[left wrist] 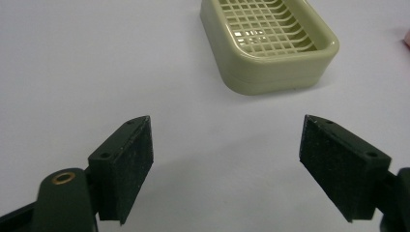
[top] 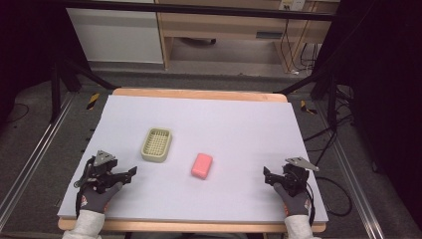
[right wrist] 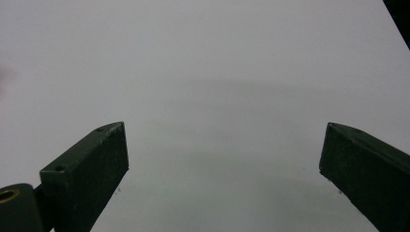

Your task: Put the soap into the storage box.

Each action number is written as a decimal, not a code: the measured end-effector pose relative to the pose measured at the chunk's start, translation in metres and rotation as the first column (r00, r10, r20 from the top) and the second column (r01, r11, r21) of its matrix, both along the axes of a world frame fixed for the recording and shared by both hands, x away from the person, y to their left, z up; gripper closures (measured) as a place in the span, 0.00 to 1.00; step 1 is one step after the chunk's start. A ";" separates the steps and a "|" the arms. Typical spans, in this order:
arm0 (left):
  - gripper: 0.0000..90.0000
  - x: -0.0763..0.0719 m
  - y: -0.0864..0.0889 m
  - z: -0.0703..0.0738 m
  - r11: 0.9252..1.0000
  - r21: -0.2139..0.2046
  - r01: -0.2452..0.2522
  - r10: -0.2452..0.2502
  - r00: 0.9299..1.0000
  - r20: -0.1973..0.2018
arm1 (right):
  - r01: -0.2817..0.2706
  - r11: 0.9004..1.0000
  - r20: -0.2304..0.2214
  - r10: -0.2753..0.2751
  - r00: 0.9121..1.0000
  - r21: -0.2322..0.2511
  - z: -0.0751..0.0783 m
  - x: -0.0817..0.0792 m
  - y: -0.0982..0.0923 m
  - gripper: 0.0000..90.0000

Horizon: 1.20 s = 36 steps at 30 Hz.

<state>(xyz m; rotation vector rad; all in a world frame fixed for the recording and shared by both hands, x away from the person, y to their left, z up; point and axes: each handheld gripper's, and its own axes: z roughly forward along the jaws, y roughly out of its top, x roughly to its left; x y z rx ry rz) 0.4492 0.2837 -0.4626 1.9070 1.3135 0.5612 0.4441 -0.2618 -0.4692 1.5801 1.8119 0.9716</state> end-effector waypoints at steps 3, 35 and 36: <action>0.23 -0.002 -0.003 0.002 1.000 -0.002 0.010 -0.010 1.000 0.004 | -0.021 1.000 -0.014 0.021 1.000 -0.010 -0.001 -0.001 0.004 0.07; 0.28 -0.009 -0.035 0.018 0.996 -0.036 0.086 -0.086 0.996 0.013 | -0.015 0.999 -0.025 0.015 1.000 -0.029 -0.004 0.000 0.005 0.09; 0.28 -0.009 -0.037 0.019 0.995 -0.032 0.092 -0.091 0.996 0.019 | -0.018 0.999 -0.023 0.017 1.000 -0.036 -0.004 0.000 0.005 0.09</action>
